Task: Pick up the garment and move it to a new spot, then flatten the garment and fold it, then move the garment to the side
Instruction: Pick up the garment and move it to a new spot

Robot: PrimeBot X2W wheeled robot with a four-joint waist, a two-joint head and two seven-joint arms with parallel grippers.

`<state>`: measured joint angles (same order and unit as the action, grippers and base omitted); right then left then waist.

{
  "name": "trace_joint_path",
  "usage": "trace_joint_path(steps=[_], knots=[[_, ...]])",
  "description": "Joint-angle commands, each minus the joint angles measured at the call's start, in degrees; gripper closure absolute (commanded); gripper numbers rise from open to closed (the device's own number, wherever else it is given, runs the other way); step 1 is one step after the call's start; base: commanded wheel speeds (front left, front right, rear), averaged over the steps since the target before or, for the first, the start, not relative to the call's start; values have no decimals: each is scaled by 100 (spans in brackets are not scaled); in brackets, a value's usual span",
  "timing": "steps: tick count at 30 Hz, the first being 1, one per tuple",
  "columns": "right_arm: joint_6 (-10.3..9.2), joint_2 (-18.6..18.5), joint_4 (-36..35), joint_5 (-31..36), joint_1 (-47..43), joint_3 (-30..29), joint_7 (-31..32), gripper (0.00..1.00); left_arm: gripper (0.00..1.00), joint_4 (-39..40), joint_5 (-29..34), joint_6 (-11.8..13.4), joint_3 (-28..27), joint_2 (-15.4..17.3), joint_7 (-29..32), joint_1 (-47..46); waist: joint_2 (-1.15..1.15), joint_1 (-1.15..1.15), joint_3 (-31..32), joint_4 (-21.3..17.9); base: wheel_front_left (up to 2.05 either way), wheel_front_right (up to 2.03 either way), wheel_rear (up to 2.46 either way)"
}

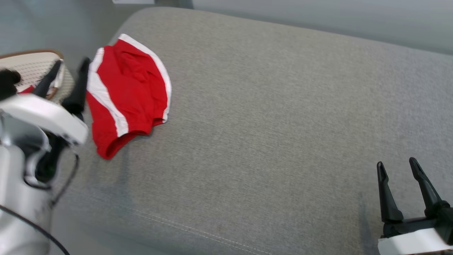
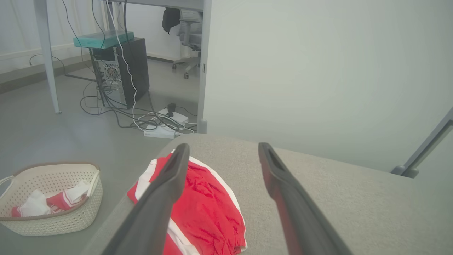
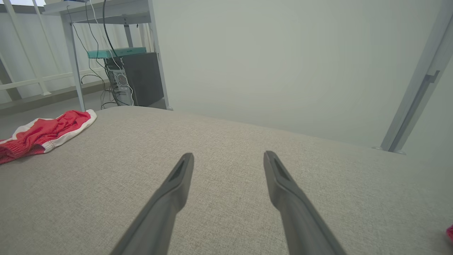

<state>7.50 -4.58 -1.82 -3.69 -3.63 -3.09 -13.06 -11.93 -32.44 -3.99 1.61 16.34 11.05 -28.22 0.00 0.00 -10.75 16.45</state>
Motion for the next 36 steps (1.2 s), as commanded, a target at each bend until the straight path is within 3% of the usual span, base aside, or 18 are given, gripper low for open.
trace_joint_path(steps=[1, 5, 10, 17, 25, 26, 28, 29, 36], knots=[[-1, -110, -193, -58, 196, 130, -31, 0, 0, -53, -155, -30, -293, 309, 196, -438, 0, 0, -281, -291, 0, 0, 0], [-1, -107, -167, -65, 362, 140, -68, 0, 0, -971, -400, -47, -435, 650, 772, -1172, 0, 0, -567, -587, 0, 0, 0], [-1, -110, -105, -88, 549, 149, -113, 0, 0, -2111, -679, -65, -610, 793, 1030, -1569, 0, 0, -869, -855, 0, 0, 0], [-1, -153, -30, -119, 735, 121, -154, 0, 0, -3460, -949, -43, -834, 818, 1054, -1507, 0, 0, -1153, -1039, 0, 0, 0], [-1, -242, -38, -168, 865, 112, -172, 0, 0, -4366, -1052, -61, -833, 636, 930, -1479, 0, 0, -1351, -1057, 0, 0, 0], [-1, -250, -40, -173, 876, 118, -173, 0, 4, -4464, -1080, -68, -842, 612, 935, -1508, 0, 0, -1359, -1057, 0, 0, 0], [-1, -263, -46, -198, 892, 136, -174, 0, 59, -4616, -1129, -97, -848, 579, 946, -1570, 0, 0, -1362, -1057, 0, 0, 0], [-1, -272, -45, -207, 896, 142, -175, 0, 100, -4664, -1132, -123, -834, 576, 925, -1595, 0, 0, -1357, -1059, 0, 0, 0], [-1, -278, -32, -273, 836, 93, -178, 0, 100, -4724, -985, -284, -583, 623, 509, -1715, 0, 0, -1228, -1025, 0, 0, 0]])
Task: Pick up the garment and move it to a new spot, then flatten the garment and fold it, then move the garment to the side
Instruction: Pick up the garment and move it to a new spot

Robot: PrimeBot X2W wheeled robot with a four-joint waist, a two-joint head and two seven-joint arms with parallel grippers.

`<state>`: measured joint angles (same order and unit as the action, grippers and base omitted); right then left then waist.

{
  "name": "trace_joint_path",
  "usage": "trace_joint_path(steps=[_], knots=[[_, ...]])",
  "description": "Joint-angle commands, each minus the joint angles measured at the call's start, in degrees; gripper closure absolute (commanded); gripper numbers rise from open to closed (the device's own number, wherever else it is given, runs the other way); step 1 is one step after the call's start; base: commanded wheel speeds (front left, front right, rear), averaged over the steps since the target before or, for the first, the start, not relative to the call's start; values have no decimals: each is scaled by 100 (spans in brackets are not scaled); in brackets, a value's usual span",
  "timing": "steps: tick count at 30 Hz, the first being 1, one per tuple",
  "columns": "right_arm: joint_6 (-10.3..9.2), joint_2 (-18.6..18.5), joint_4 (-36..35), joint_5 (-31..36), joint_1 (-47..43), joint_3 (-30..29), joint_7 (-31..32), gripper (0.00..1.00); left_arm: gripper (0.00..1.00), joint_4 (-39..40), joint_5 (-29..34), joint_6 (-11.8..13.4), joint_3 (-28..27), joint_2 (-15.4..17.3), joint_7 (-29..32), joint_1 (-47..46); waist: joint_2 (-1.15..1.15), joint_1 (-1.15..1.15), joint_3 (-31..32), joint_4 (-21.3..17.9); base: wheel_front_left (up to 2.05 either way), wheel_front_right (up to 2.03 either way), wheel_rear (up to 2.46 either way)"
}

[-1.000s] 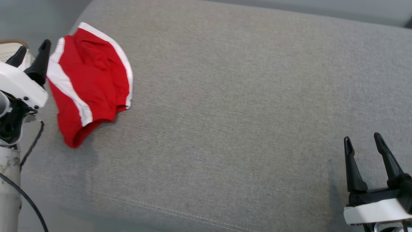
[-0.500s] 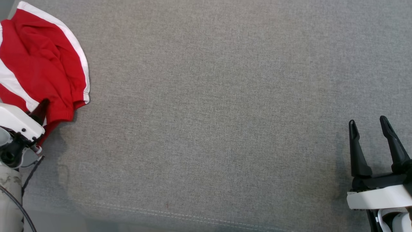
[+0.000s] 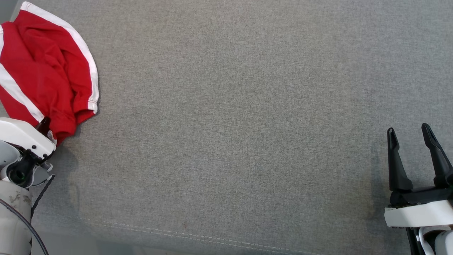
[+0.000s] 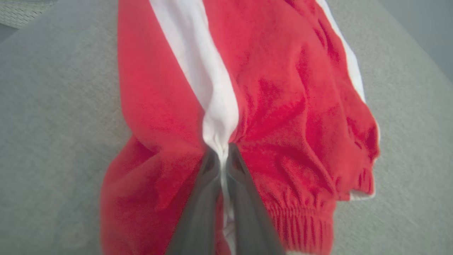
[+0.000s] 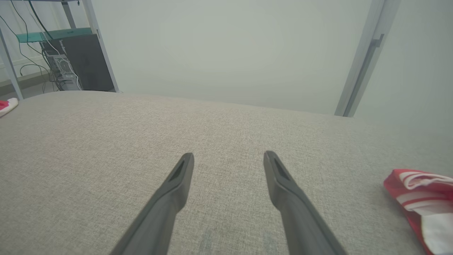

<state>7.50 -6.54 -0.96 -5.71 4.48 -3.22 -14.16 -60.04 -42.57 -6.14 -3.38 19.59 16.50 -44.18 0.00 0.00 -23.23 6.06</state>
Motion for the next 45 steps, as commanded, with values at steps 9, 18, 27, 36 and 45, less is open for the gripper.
trace_joint_path(steps=[9, 18, 27, 36, 45], knots=[[-1, -40, -155, -95, -79, 2, -70, 0, 100, 758, 228, -127, 226, 275, -1141, -10, 0, 0, 240, 90, 0, 0, 0], [-1, 87, -136, -115, -211, -16, -72, 0, 100, 2001, 346, -117, 582, -289, -1990, 1224, 0, 0, 492, 6, 0, 0, 0], [-1, 206, -117, -113, -183, 33, -78, 0, 100, 3383, 761, 154, 1201, -736, -1965, 2018, 0, 0, 555, -655, 0, 0, 0], [-1, 324, -77, -257, -141, 162, -83, 0, 100, 4150, 1184, 244, 2047, -1139, -1550, 2072, 0, 0, 472, -2045, 0, 0, 0], [-1, 361, 81, -482, -55, 298, -84, 0, 100, 4361, 1401, 263, 2545, -1331, -1229, 1766, 0, 0, 334, -2952, 0, 0, 0]])
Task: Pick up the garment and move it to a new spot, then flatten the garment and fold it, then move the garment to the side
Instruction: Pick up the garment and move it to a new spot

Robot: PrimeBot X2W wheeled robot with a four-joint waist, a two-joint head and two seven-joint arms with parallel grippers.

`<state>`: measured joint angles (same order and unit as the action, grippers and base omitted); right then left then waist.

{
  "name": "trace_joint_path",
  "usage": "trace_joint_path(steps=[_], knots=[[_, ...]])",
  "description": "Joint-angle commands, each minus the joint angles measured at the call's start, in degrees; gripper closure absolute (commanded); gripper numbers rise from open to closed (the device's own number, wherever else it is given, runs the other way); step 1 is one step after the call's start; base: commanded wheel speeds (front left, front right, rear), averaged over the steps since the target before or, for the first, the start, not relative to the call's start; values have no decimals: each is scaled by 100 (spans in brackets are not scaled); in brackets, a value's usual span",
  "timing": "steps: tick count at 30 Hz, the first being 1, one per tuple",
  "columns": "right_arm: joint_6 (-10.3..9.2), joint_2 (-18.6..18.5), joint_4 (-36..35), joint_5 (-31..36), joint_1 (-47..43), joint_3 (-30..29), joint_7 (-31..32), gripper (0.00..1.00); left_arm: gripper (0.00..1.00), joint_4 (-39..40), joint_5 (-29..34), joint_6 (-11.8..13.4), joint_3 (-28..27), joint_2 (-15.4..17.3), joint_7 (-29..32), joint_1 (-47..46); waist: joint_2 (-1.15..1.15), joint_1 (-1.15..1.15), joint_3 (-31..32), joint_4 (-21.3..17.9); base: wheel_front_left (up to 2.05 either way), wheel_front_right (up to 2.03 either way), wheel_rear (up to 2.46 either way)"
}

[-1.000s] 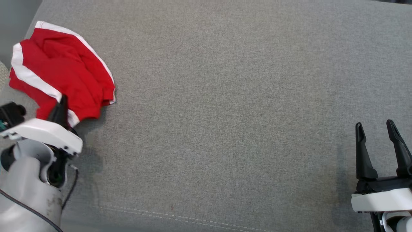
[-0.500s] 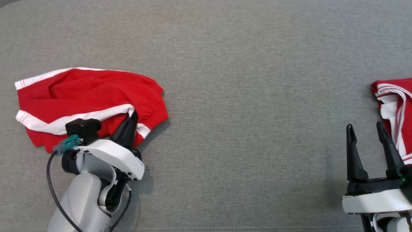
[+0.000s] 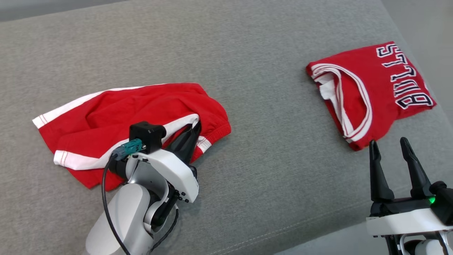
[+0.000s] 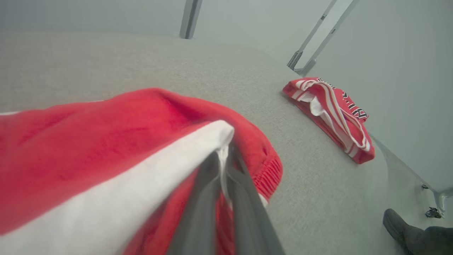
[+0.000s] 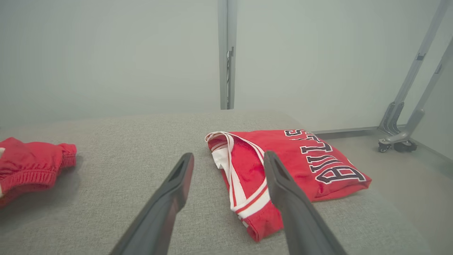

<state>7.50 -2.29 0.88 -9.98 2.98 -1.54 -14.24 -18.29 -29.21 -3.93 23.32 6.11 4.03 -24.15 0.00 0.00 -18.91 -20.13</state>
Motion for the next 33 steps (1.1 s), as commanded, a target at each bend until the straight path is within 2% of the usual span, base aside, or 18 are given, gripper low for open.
trace_joint_path(steps=[1, 7, 8, 9, 10, 16, 20, 26, 28, 33], knots=[[-1, -63, -91, -97, 110, 153, -75, 0, 100, 167, 95, 57, -88, 14, 48, -258, 0, 0, -112, -372, 0, 0, 0], [-1, -60, -18, -313, 156, 206, -75, 0, 100, 29, 92, 27, 68, -42, 157, -349, 0, 0, -153, -337, 0, 0, 0], [-1, -60, -2, -321, 170, 208, -75, 0, 92, 37, 89, 24, 89, -55, 147, -359, 0, 0, -148, -297, 0, 0, 0], [-1, -60, 7, -326, 185, 207, -75, 0, 36, 70, 119, 27, 124, -60, 130, -364, 0, 0, -137, -248, 0, 0, 0], [-1, -60, 8, -322, 198, 203, -75, 0, 0, 133, 161, 34, 161, -59, 99, -353, 0, 0, -113, -190, 0, 0, 0], [-1, -60, 31, -164, 232, 132, -75, 0, 0, 1018, 488, 284, 331, 87, -30, 33, 0, 0, 77, 328, 0, 0, 0], [-1, -59, 46, -71, 259, 112, -75, 0, 0, 1781, 740, 648, 204, 342, -138, 407, 0, 0, 169, 795, 0, 0, 0], [-1, -103, 208, -3, 264, 230, -75, 0, 0, 2475, 893, 1204, -341, 698, -525, 1032, 0, 0, 377, 1459, 0, 0, 0], [-1, -114, 273, -4, 239, 271, -75, 0, 0, 2542, 832, 1300, -530, 769, -678, 1252, 0, 0, 473, 1630, 0, 0, 0], [-1, -109, 424, -25, 47, 242, -75, 0, 0, 2411, 555, 1319, -862, 883, -981, 1743, 0, 0, 763, 1892, 0, 0, 0]])
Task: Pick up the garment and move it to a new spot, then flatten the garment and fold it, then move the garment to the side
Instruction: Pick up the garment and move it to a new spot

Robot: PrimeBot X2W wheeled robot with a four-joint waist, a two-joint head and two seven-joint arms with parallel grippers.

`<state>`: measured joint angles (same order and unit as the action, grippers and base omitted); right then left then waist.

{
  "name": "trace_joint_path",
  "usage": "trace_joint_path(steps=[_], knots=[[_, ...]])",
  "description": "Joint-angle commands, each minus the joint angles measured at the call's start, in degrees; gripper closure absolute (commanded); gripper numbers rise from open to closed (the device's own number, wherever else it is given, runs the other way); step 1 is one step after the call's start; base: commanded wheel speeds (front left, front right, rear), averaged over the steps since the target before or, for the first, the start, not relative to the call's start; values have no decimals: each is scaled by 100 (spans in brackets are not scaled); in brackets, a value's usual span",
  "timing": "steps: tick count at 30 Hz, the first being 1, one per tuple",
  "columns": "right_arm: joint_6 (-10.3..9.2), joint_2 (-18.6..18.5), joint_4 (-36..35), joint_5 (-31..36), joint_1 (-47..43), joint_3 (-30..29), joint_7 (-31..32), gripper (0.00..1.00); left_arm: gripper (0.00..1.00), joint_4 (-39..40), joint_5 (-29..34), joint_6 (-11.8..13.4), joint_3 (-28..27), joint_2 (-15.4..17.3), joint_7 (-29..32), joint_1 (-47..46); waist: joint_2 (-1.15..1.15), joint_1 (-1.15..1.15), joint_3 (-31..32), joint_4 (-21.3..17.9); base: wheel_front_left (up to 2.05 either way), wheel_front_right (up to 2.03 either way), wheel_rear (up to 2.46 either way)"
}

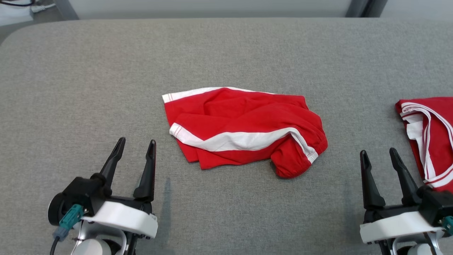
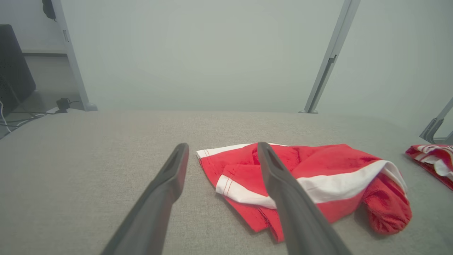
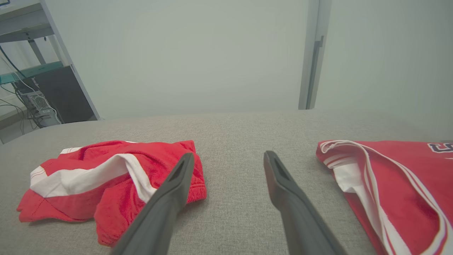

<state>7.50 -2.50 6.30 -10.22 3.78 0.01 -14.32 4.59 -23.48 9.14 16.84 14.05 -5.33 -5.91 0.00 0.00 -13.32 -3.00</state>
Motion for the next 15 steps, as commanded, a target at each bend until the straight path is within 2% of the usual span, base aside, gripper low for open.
trace_joint_path(steps=[1, 15], knots=[[-1, -86, -99, -4, -87, 81, -68, 0, 0, 77, -52, 8, -256, 102, -111, -8, 0, 0, 263, 199, 0, 0, 0], [-1, -52, -64, -56, -817, 67, -68, 0, 0, -430, -247, -77, -377, 199, -484, 572, 0, 0, 854, 78, 0, 0, 0]])
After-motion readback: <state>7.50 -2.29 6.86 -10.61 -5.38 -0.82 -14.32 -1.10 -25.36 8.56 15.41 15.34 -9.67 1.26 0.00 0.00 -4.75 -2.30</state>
